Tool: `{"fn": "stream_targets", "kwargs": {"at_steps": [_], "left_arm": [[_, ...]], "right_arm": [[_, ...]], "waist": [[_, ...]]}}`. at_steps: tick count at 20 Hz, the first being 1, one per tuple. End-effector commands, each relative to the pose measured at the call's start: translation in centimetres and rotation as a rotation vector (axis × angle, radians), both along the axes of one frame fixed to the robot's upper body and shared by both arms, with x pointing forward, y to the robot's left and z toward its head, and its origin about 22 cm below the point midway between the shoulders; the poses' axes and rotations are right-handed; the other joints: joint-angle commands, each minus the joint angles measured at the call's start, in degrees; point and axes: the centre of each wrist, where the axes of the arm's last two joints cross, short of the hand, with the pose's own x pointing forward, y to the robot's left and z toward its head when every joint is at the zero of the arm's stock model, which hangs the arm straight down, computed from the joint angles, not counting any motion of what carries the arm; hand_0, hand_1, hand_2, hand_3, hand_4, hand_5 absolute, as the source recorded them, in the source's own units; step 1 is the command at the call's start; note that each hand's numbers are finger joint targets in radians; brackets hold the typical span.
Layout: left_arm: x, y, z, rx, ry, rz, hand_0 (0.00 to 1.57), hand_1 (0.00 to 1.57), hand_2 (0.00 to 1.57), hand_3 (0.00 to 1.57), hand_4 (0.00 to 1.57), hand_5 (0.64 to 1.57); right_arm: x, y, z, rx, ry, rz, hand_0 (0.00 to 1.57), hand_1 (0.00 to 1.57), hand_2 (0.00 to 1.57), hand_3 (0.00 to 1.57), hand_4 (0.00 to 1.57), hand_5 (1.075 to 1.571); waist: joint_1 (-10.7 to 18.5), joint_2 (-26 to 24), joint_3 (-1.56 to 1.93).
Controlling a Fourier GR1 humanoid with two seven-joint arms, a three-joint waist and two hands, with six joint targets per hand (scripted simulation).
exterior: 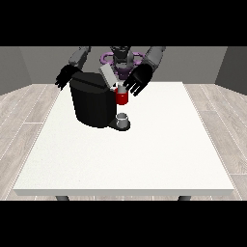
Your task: Insert the coffee pod into the coffee machine and close the lid
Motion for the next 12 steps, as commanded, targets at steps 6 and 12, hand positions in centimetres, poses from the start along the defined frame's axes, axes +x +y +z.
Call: {"fn": "stream_targets", "kwargs": {"at_steps": [6,12], "left_arm": [[0.0,-0.2,0.0,0.034,0.001,-0.011,1.02,1.02,1.09,0.90,0.37,1.571],[0.1,-1.3,-0.4,0.142,0.095,-0.035,0.00,0.00,0.00,0.00,0.00,1.571]], "right_arm": [[0.1,0.1,-0.1,-0.030,0.001,-0.022,0.00,0.00,0.00,0.00,0.46,1.571],[-0.4,-0.6,-2.0,-0.009,0.051,-0.023,0.00,0.00,0.00,0.00,0.37,1.571]], "waist": [[0.51,-0.22,-0.11],[0.81,-2.78,-0.08]]}}
